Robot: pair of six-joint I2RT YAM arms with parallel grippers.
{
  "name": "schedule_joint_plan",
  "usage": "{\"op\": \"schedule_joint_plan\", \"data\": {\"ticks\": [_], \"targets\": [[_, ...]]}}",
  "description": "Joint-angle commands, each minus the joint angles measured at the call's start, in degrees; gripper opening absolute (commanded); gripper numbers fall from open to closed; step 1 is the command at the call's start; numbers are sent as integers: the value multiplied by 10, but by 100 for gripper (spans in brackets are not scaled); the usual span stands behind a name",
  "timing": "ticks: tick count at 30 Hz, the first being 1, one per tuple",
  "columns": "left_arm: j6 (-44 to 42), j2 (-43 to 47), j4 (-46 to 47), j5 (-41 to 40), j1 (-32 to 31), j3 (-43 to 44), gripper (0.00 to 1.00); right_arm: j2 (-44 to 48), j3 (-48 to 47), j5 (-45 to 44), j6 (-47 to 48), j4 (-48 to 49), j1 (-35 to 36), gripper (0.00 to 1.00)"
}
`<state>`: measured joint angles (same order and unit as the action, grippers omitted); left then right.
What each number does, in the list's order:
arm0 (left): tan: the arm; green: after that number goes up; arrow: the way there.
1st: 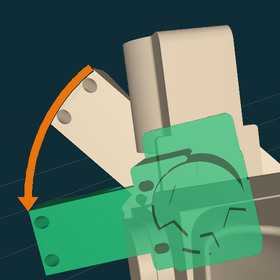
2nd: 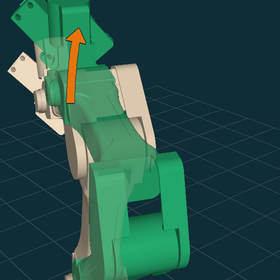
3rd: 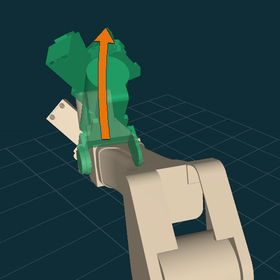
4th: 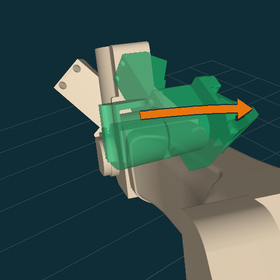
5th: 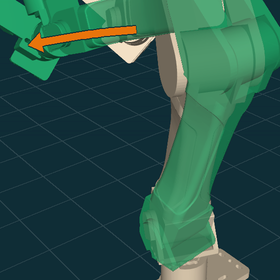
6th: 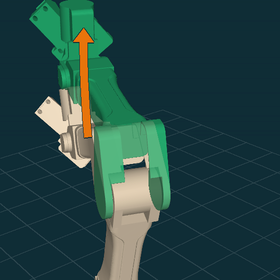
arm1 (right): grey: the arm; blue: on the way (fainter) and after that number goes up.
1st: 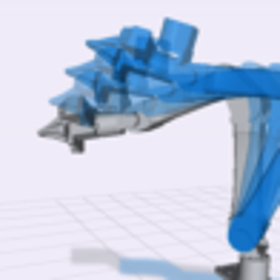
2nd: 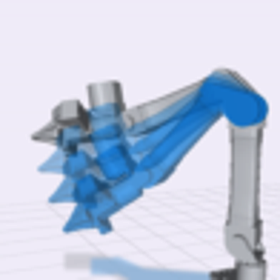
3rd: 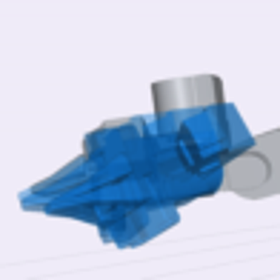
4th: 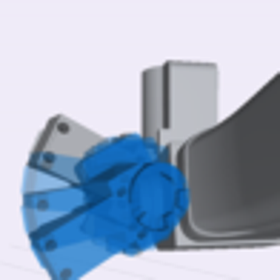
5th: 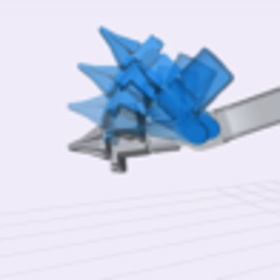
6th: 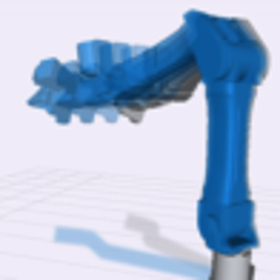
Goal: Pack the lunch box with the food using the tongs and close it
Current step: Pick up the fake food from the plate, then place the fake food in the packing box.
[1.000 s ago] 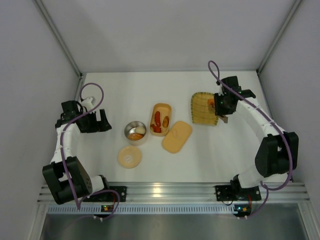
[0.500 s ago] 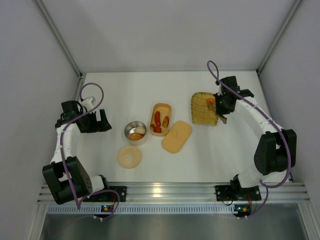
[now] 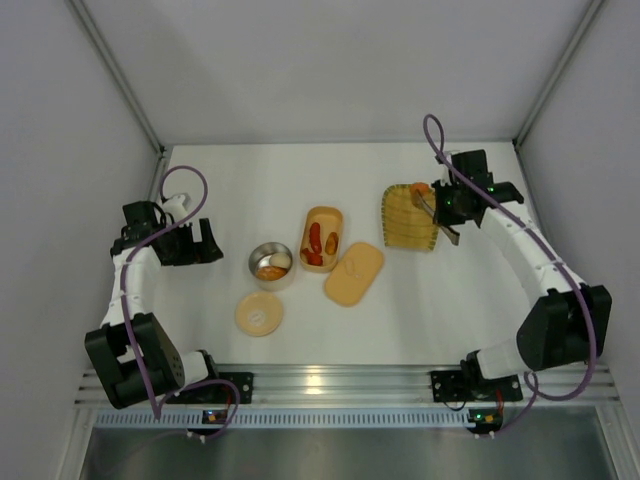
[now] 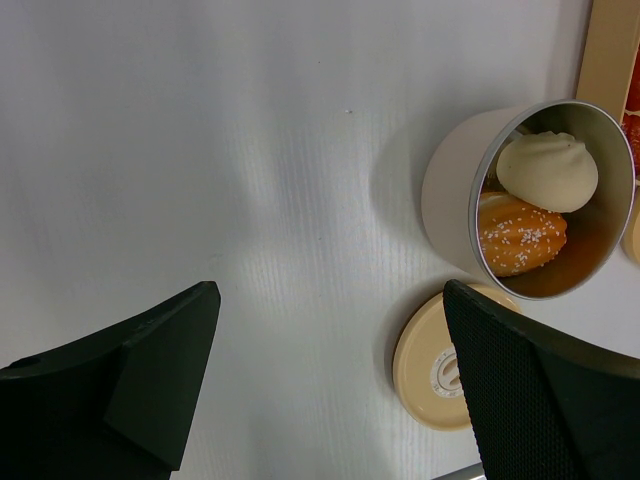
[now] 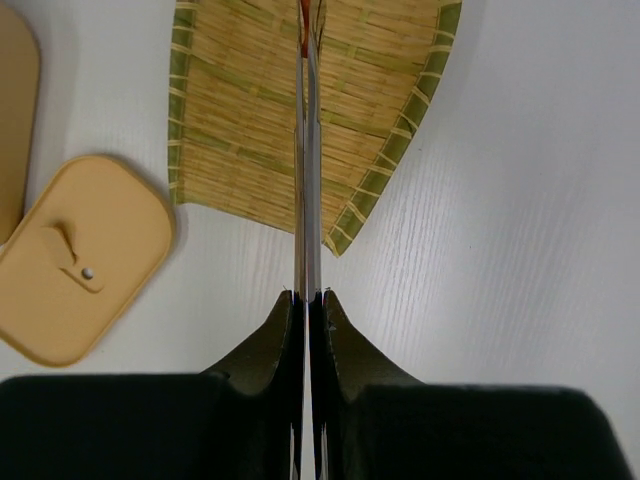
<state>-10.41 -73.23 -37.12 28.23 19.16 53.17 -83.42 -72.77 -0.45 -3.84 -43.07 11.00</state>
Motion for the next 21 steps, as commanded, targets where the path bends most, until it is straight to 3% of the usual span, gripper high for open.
{"op": "schedule_joint_plan", "data": {"ticks": [1,11,21], "targets": [[-5,4,19,10,4,1,98,59,-9,23,23,18,2,0],[-3,4,18,11,4,2,98,91,-11,91,65,-2,26,0],[-4,3,16,11,4,1,98,62,-22,127,77,2,211,0]]}}
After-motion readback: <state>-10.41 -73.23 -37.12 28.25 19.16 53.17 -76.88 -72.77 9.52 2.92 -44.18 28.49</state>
